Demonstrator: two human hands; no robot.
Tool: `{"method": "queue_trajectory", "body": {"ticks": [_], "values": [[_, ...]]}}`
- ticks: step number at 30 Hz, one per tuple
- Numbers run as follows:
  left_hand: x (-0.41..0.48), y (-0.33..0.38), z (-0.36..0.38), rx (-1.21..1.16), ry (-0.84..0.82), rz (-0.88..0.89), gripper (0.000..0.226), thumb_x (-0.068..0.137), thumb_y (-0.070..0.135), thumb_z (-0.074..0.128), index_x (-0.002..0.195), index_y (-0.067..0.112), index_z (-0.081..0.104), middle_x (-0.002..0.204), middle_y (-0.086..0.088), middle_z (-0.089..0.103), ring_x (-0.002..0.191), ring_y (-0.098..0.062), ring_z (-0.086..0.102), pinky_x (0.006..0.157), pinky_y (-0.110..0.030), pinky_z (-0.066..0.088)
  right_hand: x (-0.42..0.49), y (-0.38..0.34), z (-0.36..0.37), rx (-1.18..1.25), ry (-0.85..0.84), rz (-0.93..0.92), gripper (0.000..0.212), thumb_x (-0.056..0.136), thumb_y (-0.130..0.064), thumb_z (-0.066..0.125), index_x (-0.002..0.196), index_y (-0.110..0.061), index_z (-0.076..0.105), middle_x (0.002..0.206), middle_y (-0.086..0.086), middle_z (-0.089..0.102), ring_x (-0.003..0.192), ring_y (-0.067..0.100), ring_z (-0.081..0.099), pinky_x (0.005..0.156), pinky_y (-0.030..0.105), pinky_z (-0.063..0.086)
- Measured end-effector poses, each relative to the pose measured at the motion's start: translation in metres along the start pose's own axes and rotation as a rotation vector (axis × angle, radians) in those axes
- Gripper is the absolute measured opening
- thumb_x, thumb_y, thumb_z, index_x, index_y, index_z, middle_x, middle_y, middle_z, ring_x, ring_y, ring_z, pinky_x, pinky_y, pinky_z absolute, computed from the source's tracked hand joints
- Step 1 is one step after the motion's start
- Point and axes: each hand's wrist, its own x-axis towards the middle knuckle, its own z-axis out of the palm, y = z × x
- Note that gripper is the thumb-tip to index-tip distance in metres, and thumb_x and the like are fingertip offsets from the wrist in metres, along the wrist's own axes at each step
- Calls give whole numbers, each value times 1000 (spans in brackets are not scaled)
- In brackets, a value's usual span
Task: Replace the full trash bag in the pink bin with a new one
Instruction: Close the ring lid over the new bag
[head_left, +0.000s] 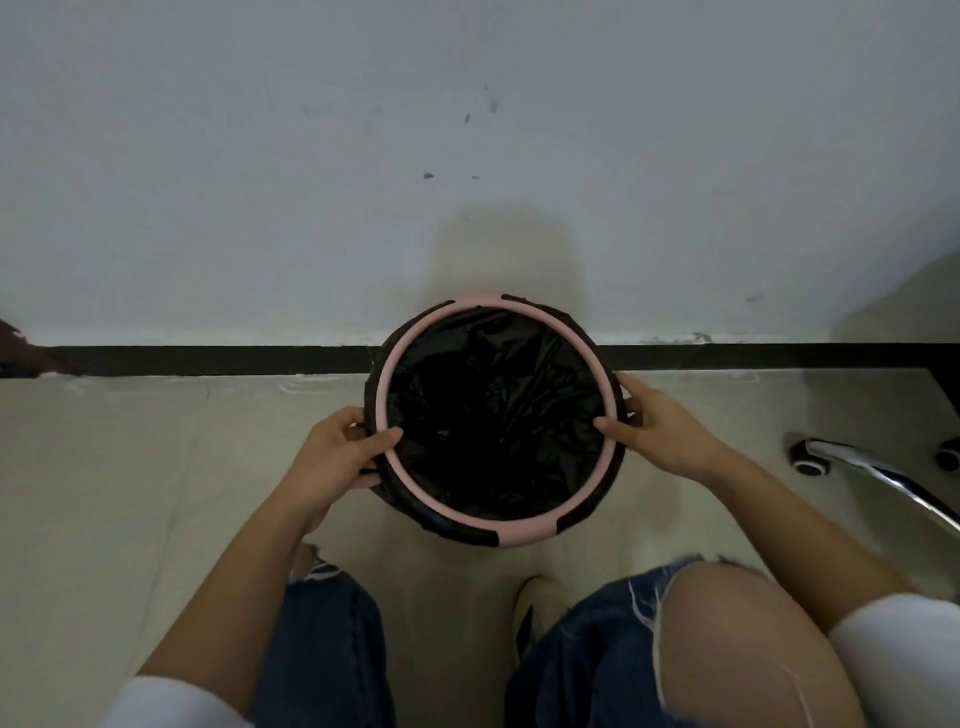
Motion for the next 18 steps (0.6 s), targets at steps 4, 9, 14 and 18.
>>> {"method": "queue_trajectory", "body": {"ticks": [4,9,14,18], "values": [[11,2,0,-34,17,76,23,89,13,61,110,5,60,90,-10,70,62,-7,70,51,-15,54,7,-2,-1,92,23,-27,41,86,-24,66,121,-36,47,102,6,71,97,23,67,94,45,51],[32,20,7,-37,98,181,20,94,16,56,113,13,62,88,-2,68,82,-20,67,63,-25,55,32,-12,-4,166,71,-44,38,85,-21,67,121,-23,55,109,4,70,101,23,66,94,50,51],[43,16,15,39,165,271,31,96,15,47,125,21,55,112,-7,67,105,-27,63,91,-44,52,44,-14,-3,93,134,-25,37,87,-26,64,122,-18,56,113,3,68,102,23,64,91,42,52],[42,8,26,141,278,390,41,99,21,40,139,27,42,130,-1,60,116,-21,56,98,-36,44,39,-15,0,53,168,-2,42,88,-33,62,126,-17,55,115,2,66,106,23,61,86,33,48]]}}
